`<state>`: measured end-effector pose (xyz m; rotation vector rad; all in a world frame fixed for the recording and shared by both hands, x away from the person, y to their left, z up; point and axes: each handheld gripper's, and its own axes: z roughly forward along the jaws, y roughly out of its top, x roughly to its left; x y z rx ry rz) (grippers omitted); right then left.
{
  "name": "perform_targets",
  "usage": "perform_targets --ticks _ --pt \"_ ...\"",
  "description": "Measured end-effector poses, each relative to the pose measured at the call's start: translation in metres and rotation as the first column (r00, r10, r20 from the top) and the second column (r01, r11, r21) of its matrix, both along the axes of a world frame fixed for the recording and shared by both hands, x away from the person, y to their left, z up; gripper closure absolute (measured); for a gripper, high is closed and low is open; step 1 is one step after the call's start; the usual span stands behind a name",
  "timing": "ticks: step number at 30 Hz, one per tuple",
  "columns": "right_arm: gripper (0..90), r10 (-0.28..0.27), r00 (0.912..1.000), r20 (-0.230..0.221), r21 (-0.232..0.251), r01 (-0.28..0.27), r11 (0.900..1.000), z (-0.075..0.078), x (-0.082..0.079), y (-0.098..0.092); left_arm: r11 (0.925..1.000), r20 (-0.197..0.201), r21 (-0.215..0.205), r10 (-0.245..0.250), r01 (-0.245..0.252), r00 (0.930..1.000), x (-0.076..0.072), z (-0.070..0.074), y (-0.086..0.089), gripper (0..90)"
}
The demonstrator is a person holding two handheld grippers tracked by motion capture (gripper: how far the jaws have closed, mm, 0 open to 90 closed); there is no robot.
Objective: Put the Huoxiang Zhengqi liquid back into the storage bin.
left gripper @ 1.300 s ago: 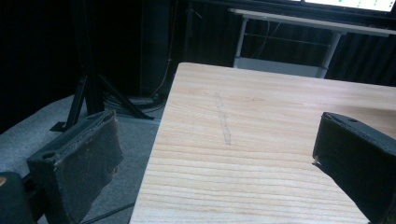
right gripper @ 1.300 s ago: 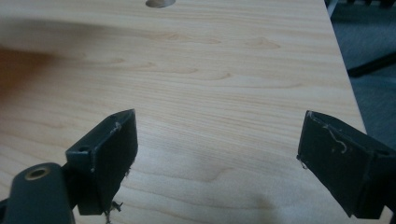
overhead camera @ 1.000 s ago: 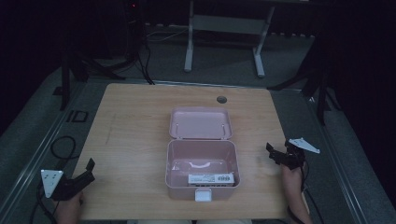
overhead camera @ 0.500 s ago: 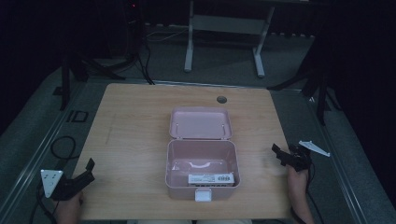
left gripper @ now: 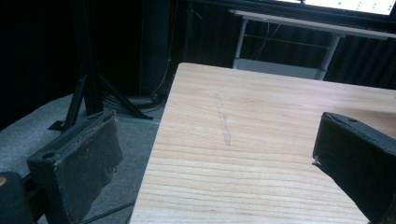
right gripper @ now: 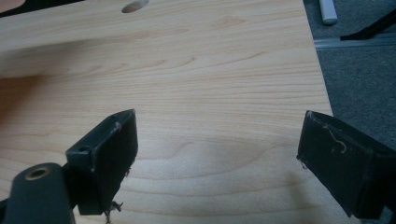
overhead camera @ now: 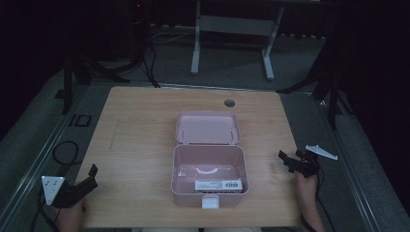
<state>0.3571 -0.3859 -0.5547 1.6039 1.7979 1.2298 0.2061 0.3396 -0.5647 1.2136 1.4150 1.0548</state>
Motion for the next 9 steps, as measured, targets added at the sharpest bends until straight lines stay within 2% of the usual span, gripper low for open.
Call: perform_targets --ticks 9 --pt "12.0 0.003 0.9998 -0.019 0.008 -0.003 1.0 -0.0006 0.0014 -0.001 1.0 -0.001 0.001 0.0 0.0 1.0 0.0001 0.0 0.0 1.1"
